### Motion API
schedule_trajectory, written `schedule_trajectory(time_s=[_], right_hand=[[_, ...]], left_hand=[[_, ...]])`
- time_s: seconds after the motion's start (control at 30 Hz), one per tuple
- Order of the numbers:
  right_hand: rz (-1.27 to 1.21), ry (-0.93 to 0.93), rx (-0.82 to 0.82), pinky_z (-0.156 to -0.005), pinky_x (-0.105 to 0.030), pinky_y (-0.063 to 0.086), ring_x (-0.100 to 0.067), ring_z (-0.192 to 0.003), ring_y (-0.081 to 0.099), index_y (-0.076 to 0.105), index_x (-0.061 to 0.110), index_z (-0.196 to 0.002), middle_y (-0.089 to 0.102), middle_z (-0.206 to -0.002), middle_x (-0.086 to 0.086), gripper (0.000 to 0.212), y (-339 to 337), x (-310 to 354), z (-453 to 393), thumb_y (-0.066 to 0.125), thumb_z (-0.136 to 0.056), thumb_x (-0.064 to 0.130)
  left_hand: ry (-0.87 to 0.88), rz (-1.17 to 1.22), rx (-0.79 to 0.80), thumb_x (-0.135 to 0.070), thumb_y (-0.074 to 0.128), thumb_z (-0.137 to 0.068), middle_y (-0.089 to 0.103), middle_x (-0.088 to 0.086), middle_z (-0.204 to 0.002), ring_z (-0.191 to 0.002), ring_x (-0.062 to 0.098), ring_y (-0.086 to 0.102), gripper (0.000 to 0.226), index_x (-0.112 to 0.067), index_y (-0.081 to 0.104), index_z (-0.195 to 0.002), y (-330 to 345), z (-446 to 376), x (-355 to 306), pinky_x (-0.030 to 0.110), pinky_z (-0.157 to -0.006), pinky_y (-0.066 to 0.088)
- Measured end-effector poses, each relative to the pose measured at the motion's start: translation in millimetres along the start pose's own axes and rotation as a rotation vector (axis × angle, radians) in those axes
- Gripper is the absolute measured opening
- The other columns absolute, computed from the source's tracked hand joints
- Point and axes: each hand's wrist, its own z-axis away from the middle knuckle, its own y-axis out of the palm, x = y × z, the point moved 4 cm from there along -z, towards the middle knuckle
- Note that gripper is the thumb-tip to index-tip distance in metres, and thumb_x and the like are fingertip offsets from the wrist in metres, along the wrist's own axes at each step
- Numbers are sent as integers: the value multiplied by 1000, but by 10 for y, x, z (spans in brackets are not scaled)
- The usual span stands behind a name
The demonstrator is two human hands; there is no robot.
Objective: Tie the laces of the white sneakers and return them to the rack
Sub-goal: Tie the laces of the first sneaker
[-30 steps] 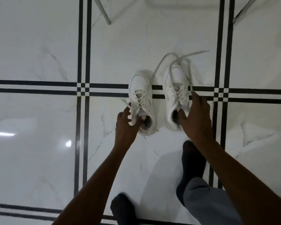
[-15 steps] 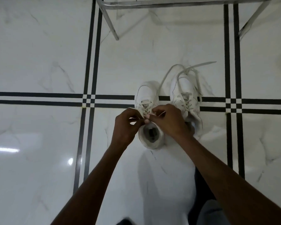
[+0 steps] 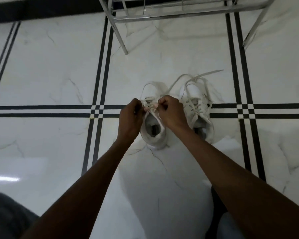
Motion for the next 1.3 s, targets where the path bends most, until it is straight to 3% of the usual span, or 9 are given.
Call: schedule_trajectory(time_s=[0.07,0.2,0.33,0.47,0.77,0.93,1.1,1.2,1.3], right_hand=[[73,-22,26,-61,-19,40,-19,-88,66,65,8,-101,73,-98,-5,14,-14,50,37,63,-97,21],[180,-106,15,-69,-38,52,-31,-91,70,59,6,-105,74,-98,-15,15,21,64,58,56,-100,20],[301,-173,-25,-63,-34,42,-36,-91,69,57,4,-106,73,-96,-18,19,102,77,57,51,-102,21],[364,-220,-48,-60,-33,39,-35,-88,70,56,3,-107,73,-95,-18,23,112,108,108,49,-104,25],[217,-46,-17,-69,-34,43,-38,-100,67,59,-2,-107,71,-104,-21,28,119,38,49,48,-104,24],[123,47,113,-75,-30,41,-29,-99,65,62,3,-107,70,-105,-14,28,114,44,-68,53,-102,29],[-159,105,208,-79,-41,60,-21,-95,72,62,22,-89,76,-102,-4,13,48,145,-215,67,-92,33],[-382,139,167,-68,-31,58,-18,-81,75,65,17,-89,79,-96,-13,7,-101,239,-254,68,-95,21],[-439,145,132,-64,-26,56,-14,-75,73,71,15,-96,80,-93,-10,6,-174,283,-273,70,-93,19]], left_hand=[[-4,-21,-21,-18,67,-97,68,3,-81,-76,25,66,13,-14,57,-90,-27,21,1,51,-69,58],[58,-90,-50,-12,62,-99,63,0,-73,-64,17,59,11,-10,55,-91,15,109,2,42,-58,51],[98,-211,-58,-13,57,-101,50,-10,-64,-54,13,49,11,-13,50,-92,56,70,-8,37,-52,41],[107,-278,-53,-11,54,-101,56,2,-68,-55,24,53,6,-9,51,-96,72,91,-21,38,-51,41],[95,-246,-65,-6,60,-96,62,8,-70,-56,25,53,6,-3,56,-97,61,27,10,30,-54,32],[18,-94,67,-5,62,-97,59,-9,-69,-61,3,55,13,-10,54,-88,-9,-129,87,26,-57,43],[-126,230,130,-15,61,-101,76,7,-98,-86,13,70,8,-7,59,-100,-119,-175,67,28,-72,56],[-208,475,176,-25,58,-105,78,6,-101,-92,11,73,27,2,61,-107,-212,-220,-44,28,-81,59],[-291,701,212,-25,53,-107,77,7,-100,-95,13,74,25,-2,63,-108,-241,-213,-132,27,-84,58]])
